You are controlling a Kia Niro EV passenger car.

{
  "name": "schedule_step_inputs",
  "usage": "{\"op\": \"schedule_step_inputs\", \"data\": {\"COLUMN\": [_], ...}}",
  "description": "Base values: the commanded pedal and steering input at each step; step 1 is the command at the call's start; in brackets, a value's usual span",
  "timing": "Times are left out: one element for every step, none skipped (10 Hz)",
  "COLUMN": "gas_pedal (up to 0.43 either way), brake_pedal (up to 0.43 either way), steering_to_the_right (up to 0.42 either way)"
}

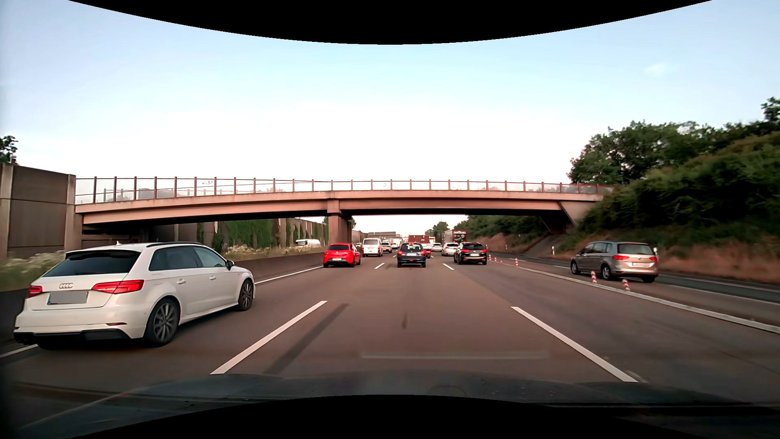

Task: Follow the waypoints while adhering to traffic rules and regulations

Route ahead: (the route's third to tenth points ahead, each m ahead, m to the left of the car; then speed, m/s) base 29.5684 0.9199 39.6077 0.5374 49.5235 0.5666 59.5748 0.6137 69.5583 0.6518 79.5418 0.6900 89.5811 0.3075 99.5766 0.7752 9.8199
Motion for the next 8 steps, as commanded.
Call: {"op": "schedule_step_inputs", "data": {"gas_pedal": [0.000,0.000,0.000,0.000,0.000,0.000,0.000,0.000], "brake_pedal": [0.122,0.146,0.165,0.177,0.189,0.189,0.195,0.201], "steering_to_the_right": [-0.005,-0.005,-0.005,-0.005,-0.005,-0.004,-0.004,-0.004]}}
